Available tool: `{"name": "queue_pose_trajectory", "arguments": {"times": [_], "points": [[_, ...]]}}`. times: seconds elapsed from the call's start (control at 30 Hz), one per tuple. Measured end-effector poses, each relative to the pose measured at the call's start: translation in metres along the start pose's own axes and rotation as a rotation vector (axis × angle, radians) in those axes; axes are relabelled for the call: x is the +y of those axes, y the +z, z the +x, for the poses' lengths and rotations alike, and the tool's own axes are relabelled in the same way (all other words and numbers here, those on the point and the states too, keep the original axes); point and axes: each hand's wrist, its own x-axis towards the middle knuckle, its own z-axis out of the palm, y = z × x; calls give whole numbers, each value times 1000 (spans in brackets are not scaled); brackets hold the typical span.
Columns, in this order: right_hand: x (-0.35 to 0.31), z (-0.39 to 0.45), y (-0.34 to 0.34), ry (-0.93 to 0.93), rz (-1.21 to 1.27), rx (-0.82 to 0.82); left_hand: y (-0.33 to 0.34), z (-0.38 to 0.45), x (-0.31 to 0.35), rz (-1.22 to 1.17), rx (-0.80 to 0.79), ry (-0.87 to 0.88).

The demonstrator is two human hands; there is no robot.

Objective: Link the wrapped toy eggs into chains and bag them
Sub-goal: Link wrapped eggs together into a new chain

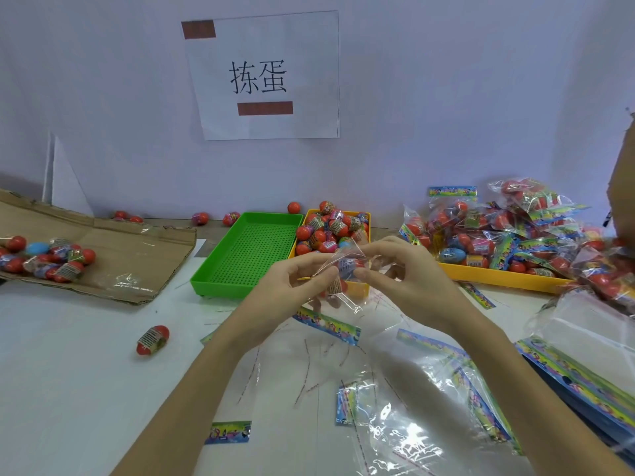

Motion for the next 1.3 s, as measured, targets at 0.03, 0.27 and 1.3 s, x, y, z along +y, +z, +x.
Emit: {"name": "queue_pose_trajectory", "arguments": {"times": [0.03, 0.27, 1.3], "points": [[0, 0, -1, -9, 8, 0, 0, 0, 0, -7, -2, -3], [2, -1, 5, -76, 32, -55, -1, 0, 0, -14, -23, -5], [-7, -7, 39, 151, -10, 165, 3, 10, -15, -171, 434, -77]]}}
